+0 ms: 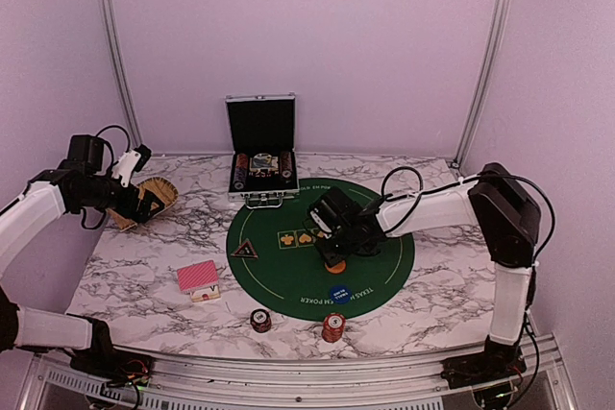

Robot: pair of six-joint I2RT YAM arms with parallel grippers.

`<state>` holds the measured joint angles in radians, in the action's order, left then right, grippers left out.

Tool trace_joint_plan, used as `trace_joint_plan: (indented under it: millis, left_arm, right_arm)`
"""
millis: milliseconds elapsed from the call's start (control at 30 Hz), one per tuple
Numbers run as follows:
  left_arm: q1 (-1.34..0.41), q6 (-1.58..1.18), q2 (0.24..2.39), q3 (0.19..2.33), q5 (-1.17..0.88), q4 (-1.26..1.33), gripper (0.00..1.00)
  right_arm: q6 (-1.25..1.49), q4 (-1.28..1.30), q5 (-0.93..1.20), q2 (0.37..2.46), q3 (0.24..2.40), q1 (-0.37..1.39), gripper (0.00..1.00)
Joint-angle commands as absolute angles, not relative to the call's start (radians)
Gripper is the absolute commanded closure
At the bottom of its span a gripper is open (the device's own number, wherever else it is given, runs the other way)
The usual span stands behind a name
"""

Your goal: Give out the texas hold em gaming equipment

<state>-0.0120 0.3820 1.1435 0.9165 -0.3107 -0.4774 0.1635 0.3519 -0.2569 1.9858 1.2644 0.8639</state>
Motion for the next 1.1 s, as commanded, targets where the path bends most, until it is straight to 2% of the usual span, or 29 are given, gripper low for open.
trace_joint_plan:
  millis: [0, 100, 433, 533, 667, 900, 1067]
  left_arm:
    - [-0.006, 0.396, 1.123, 0.94, -0.302, -0.505, 0.01]
    - [-0.008, 0.402, 1.124, 0.942, -0.3, -0.508, 0.01]
    - [-0.007, 0.409, 1.134, 0.947, -0.329, -0.511, 0.01]
    - [-0.007, 0.41, 1.134, 0.951, -0.337, -0.513, 0.01]
    - [-0.007, 0.407, 1.131, 0.954, -0.333, -0.514, 0.01]
    - [-0.006, 0.41, 1.12, 0.947, -0.319, -0.519, 0.01]
    - [-0.008, 0.411, 1.12, 0.951, -0.314, -0.523, 0.01]
  right_arm:
    - [0.131, 0.376, -0.298, 2.032, 1.319, 0.811, 0.43]
    - [0.154, 0.386, -0.262, 1.99, 1.314, 0.815, 0.31]
    - [0.301, 0.374, -0.2, 1.85, 1.138, 0.925, 0.17]
    - [0.348, 0.37, -0.197, 1.852, 1.106, 0.939, 0.17]
    - [0.387, 0.353, -0.196, 1.856, 1.075, 0.942, 0.19]
    - [0.407, 0.349, -0.226, 1.885, 1.091, 0.943, 0.4]
    - [0.411, 0.352, -0.242, 1.896, 1.1, 0.943, 0.44]
